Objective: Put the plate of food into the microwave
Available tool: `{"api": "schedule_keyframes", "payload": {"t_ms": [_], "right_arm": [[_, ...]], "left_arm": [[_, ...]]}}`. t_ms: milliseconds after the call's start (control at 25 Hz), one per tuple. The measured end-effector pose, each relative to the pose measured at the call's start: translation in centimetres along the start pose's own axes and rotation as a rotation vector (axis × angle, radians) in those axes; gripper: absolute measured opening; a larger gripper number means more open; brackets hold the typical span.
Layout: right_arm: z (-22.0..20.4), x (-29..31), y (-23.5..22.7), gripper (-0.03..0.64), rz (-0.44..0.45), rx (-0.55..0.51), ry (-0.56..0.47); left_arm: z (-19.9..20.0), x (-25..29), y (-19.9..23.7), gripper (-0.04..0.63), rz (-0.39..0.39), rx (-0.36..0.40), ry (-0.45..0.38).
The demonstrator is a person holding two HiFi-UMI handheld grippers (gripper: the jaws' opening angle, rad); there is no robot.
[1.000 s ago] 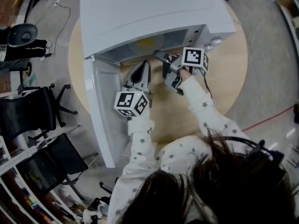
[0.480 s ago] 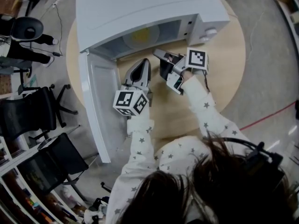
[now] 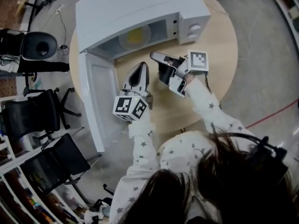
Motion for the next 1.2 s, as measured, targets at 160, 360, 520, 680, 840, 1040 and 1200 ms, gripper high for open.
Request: {"api": "schedule_keyframes", "payload": {"t_ms": [160, 360, 520, 680, 840, 1040, 1200], "right_arm": [[-1.1, -1.6, 2.6, 0.006, 0.055, -0.017, 0.043], [-2.5, -3.8, 5.1, 0.006, 0.117, -0.034, 0.102], [-3.2, -5.2, 7.6, 0.006, 0.157, -0.008, 0.127], [-4.4, -7.1, 9.3, 0.006, 0.202, 0.007, 0.149], [-5.6, -8.4, 10.0, 0.006, 0.221, 0.017, 0.165], [-6.4, -9.0, 10.7, 0.005, 0.241, 0.066, 0.169], [-7.1, -9.4, 11.3, 0.005, 0.253, 0.074, 0.181]], "left_arm": [[2.2, -1.0, -2.6, 0.002, -0.039, 0.006, -0.036], [4.7, -2.3, -6.1, 0.002, -0.102, 0.043, -0.026], [6.4, -3.5, -7.8, 0.002, -0.124, 0.045, -0.045], [7.5, -4.8, -9.8, 0.002, -0.152, 0.052, -0.058], [8.3, -6.0, -10.9, 0.002, -0.152, 0.08, -0.064], [8.7, -7.3, -11.6, 0.002, -0.145, 0.088, -0.062], [8.8, -7.7, -12.8, 0.002, -0.152, 0.109, -0.061]]}}
Point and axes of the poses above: the fingertips, and each gripper's own axes: x forward along the fingers, y to its left, z out of its top, the point moved 4 cm from there along -x, backward along the fingers, and after that the axes turned 5 degrees about -y, right-handed, at the moved point
